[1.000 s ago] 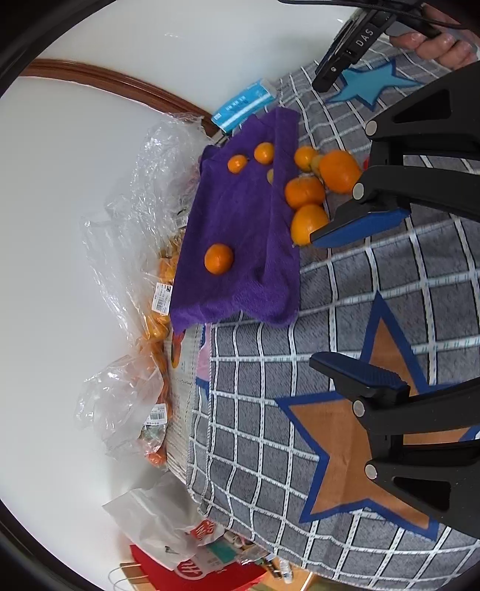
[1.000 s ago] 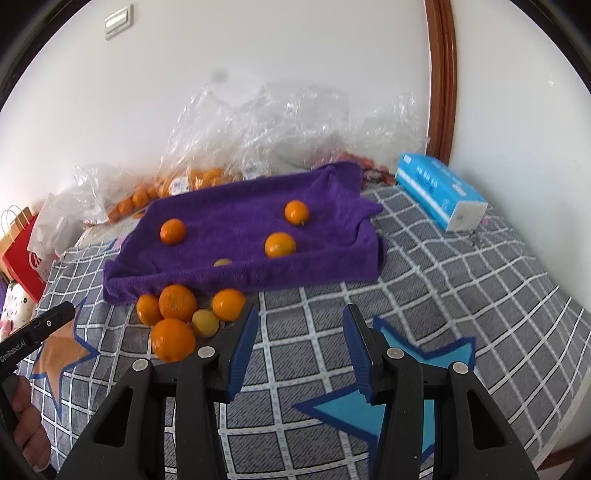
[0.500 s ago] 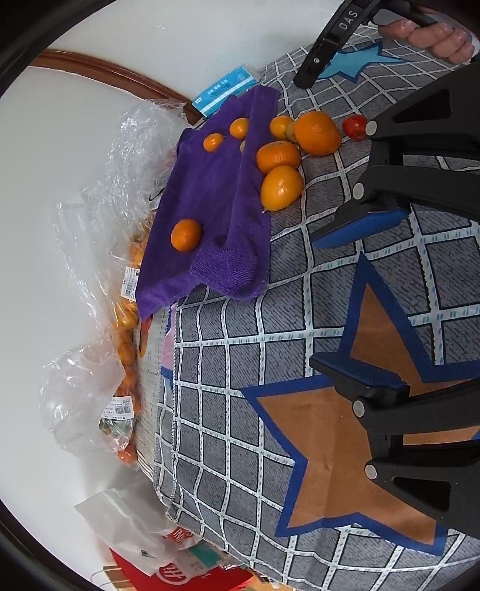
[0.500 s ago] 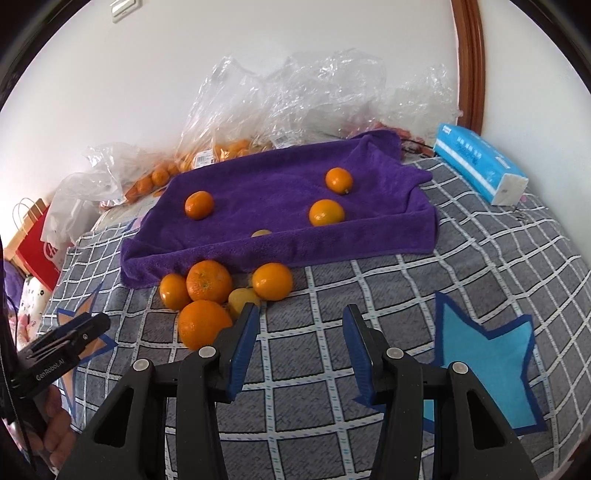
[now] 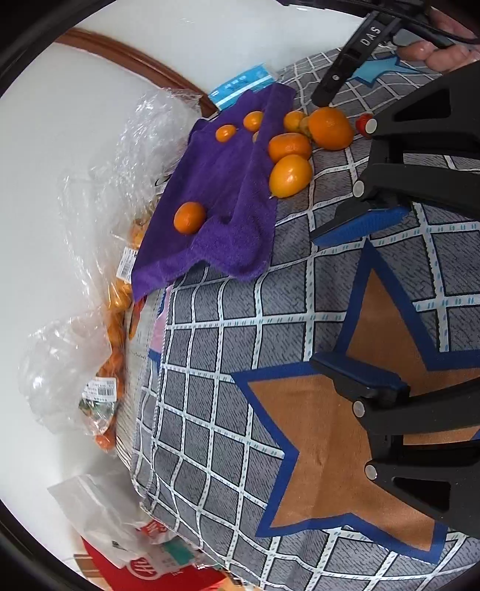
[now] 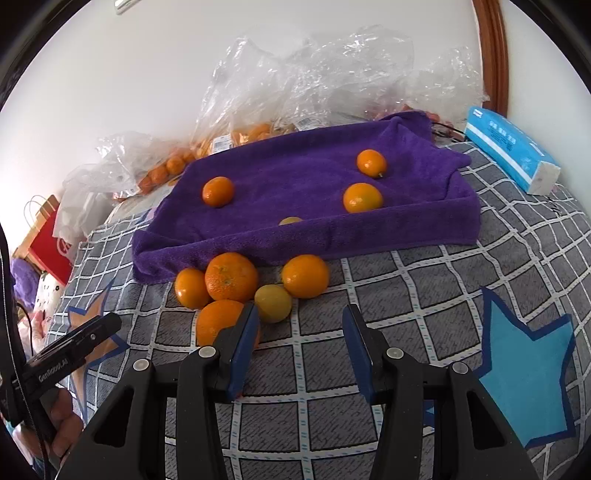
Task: Organize fruits
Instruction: 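Move both grippers back toward the fruit pile beside the towel, then close the right gripper on a small yellow fruit in the pile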
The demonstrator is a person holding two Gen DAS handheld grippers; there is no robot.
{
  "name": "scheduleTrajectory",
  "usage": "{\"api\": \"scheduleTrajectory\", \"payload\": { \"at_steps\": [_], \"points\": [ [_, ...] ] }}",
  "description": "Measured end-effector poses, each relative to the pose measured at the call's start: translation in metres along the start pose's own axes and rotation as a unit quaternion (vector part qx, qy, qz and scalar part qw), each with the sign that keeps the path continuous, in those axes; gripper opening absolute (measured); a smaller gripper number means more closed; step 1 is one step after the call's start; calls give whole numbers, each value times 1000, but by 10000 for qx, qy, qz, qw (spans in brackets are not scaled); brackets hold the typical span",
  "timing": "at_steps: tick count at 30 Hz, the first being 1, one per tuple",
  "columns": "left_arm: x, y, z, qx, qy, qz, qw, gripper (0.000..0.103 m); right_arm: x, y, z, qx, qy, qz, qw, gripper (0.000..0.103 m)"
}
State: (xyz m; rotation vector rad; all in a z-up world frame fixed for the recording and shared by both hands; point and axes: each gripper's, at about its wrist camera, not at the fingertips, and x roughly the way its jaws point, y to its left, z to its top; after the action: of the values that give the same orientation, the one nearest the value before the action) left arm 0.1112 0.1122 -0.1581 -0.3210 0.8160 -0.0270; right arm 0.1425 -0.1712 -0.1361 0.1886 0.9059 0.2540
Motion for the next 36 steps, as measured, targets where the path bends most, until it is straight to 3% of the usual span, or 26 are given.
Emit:
{"api": "scheduleTrajectory", "payload": {
  "at_steps": [9, 14, 26, 32, 34, 36],
  "points": [
    [0, 8, 4, -243, -77, -41, 9997, 60, -1, 5, 3, -89, -137, 171, 9997, 47],
    [1, 9, 4, -273, -90, -41, 9996, 60, 12, 6, 8, -167, 33, 83, 9998, 28],
    [3, 3, 3, -110, -98, 23, 9999, 61, 33, 10, 13, -181, 196, 273, 9993, 28],
    [3, 4, 4, -122, -83, 4, 9999, 61, 33, 23, 14, -672, 140, -98, 9976, 28],
    [3, 4, 4, -124, -87, -4, 9999, 61, 31, 27, 13, -843, 93, -207, 9962, 19],
    [3, 4, 3, -135, -85, -22, 9999, 61, 29, 28, 10, -920, 82, -233, 9954, 18]
  ]
}}
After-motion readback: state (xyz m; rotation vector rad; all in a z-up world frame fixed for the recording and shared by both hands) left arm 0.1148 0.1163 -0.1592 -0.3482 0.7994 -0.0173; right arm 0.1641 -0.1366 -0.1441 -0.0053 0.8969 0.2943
